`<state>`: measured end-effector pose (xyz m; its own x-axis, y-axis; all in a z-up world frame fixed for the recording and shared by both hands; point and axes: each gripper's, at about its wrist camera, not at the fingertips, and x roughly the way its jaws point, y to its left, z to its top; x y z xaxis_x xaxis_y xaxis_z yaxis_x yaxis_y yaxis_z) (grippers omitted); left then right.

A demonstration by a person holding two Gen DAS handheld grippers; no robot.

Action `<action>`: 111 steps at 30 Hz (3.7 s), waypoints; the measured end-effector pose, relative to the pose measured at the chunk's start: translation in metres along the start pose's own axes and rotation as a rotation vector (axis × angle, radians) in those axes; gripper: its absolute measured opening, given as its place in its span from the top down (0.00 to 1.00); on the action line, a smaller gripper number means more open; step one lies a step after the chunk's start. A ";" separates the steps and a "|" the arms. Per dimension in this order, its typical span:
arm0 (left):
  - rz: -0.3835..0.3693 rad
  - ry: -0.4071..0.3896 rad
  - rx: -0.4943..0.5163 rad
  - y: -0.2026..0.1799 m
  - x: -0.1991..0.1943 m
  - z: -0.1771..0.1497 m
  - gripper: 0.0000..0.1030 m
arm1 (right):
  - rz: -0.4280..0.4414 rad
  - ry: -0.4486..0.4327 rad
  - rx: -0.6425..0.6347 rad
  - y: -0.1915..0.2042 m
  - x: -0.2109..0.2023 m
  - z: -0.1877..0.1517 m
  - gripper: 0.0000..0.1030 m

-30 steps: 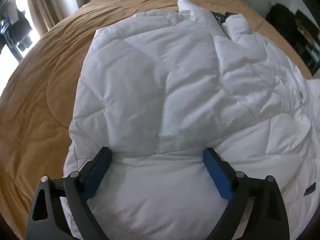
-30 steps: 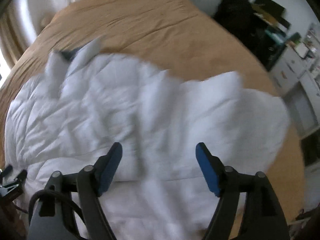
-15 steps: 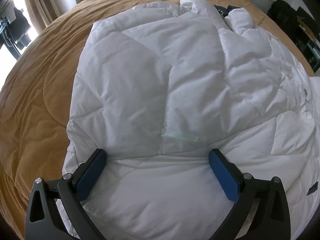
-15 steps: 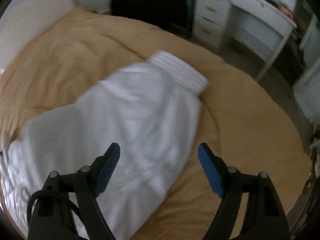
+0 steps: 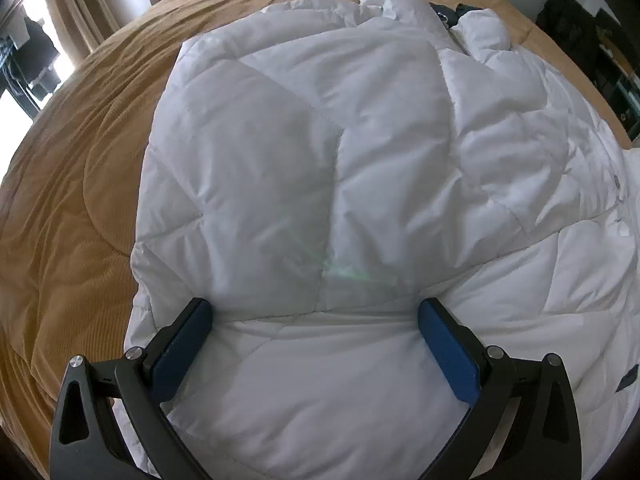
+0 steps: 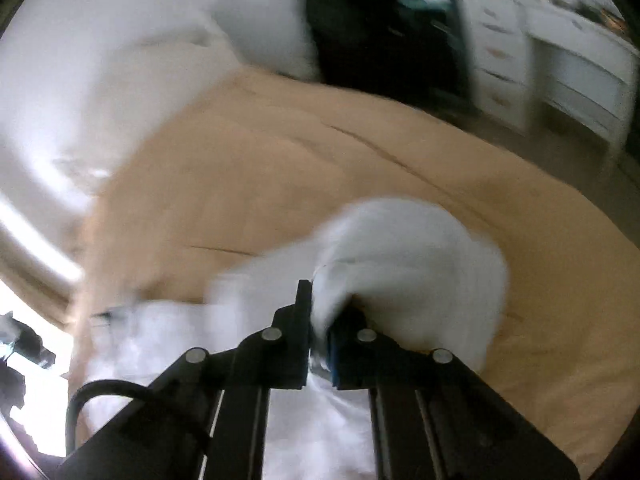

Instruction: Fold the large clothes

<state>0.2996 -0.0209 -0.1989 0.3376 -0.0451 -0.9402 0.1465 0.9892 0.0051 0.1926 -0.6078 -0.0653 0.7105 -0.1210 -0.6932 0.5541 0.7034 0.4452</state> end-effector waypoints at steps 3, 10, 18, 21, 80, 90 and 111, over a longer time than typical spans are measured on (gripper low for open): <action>-0.027 0.018 -0.013 0.005 -0.001 0.006 0.01 | 0.167 -0.027 -0.103 0.090 -0.031 -0.013 0.93; -0.194 0.018 -0.163 0.064 -0.037 0.019 0.05 | 0.459 0.126 -0.321 0.279 -0.015 -0.112 0.93; -0.296 0.039 -0.340 0.131 -0.032 0.033 0.05 | 0.370 0.515 -0.415 0.358 0.130 -0.280 0.72; -0.355 0.057 -0.326 0.119 -0.027 0.035 0.05 | 0.268 0.535 -0.511 0.354 0.153 -0.321 0.66; 0.053 -0.003 -0.046 0.025 0.011 0.077 0.73 | -0.143 0.380 -0.569 0.183 0.107 -0.238 0.48; -0.005 -0.225 -0.095 -0.001 -0.096 0.101 0.62 | -0.109 0.360 -0.489 0.163 0.119 -0.238 0.46; -0.086 -0.056 -0.065 -0.027 -0.026 0.055 0.41 | 0.037 0.220 -0.501 0.177 0.034 -0.257 0.44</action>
<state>0.3384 -0.0543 -0.1557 0.3776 -0.1361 -0.9159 0.1172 0.9882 -0.0985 0.2032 -0.3070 -0.1559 0.5886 0.0218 -0.8081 0.2174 0.9585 0.1842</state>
